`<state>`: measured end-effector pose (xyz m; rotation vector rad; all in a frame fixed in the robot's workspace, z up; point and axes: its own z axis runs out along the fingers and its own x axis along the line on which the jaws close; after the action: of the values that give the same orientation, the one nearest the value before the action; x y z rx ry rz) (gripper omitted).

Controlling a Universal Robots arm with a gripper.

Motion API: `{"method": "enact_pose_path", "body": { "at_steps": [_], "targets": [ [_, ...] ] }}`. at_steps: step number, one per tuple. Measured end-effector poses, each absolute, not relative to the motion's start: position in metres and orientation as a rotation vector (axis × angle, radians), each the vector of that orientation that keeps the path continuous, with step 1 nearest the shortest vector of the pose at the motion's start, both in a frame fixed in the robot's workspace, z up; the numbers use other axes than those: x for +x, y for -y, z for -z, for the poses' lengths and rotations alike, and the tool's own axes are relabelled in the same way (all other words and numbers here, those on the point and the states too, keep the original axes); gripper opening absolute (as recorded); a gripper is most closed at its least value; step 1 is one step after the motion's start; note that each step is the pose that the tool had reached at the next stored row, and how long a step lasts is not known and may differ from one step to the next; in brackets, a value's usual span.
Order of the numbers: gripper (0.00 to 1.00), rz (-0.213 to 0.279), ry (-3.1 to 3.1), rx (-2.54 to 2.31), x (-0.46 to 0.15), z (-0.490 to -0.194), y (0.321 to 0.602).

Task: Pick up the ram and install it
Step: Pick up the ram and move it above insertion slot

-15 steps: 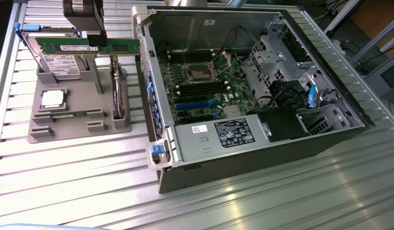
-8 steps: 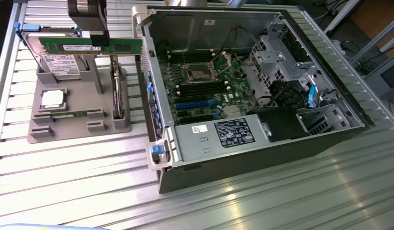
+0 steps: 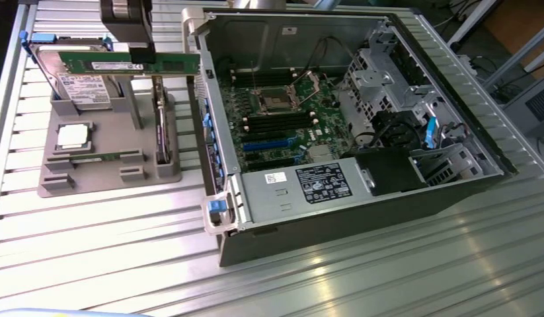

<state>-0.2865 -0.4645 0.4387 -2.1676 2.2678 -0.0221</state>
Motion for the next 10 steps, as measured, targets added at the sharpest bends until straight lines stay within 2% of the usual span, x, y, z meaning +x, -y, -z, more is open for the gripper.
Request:
{"method": "enact_pose_path", "body": {
  "at_steps": [10],
  "targets": [
    [0.12,0.018,-2.269,-2.171,-0.2763,-0.4386,0.4645]
  ]
}}
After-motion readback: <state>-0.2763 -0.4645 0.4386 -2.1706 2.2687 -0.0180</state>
